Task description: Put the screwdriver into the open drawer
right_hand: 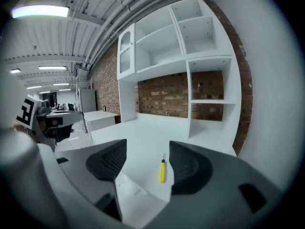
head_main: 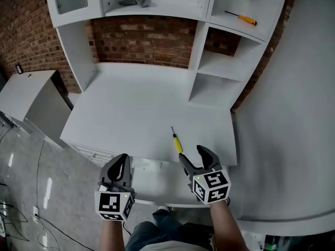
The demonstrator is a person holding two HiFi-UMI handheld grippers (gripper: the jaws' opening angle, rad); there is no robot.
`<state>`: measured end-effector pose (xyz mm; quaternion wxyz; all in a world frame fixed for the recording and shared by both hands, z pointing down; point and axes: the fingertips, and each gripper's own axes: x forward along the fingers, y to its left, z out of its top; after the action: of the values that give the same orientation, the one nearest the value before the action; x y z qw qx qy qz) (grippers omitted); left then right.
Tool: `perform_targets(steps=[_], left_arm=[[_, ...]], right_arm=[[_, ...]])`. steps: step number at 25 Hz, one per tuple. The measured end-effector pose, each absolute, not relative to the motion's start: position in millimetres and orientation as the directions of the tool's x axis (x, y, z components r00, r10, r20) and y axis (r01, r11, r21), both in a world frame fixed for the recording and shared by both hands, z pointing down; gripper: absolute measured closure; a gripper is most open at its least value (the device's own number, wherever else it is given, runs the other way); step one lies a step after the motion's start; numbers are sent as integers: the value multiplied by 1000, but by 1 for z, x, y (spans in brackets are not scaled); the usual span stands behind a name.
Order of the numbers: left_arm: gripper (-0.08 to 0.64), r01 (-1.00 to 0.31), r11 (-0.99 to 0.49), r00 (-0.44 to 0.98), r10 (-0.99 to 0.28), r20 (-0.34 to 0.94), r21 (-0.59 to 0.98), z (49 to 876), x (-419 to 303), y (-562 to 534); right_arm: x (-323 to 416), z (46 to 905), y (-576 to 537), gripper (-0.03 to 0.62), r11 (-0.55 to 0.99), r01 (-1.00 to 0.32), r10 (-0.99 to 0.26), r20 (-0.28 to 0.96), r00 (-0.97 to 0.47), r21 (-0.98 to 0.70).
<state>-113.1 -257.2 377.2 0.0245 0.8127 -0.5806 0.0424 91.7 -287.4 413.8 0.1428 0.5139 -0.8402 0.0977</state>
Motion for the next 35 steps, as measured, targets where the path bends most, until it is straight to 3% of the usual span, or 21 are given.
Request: perform_targets(steps=[7, 19, 23, 26, 35], left_arm=[[546, -953, -303, 300, -935, 190, 14, 411, -127, -275], [546, -942, -335, 328, -907, 265, 19, 447, -127, -295], [546, -944, -330, 323, -906, 273, 23, 451, -130, -298], [546, -947, -320, 314, -908, 277, 24, 452, -135, -300], [546, -944, -330, 323, -911, 255, 19, 442, -144, -292]], right_arm=[[87, 476, -335, 425, 482, -876, -767, 486, -418, 7], [80, 594, -396, 434, 450, -891, -571, 745, -345, -67], [82, 610, -403, 438, 430, -901, -538, 787, -302, -52], [85, 615, -405, 510, 413, -910, -532, 800, -278, -41], [87, 596, -396, 520, 403, -914, -562, 778, -281, -40]])
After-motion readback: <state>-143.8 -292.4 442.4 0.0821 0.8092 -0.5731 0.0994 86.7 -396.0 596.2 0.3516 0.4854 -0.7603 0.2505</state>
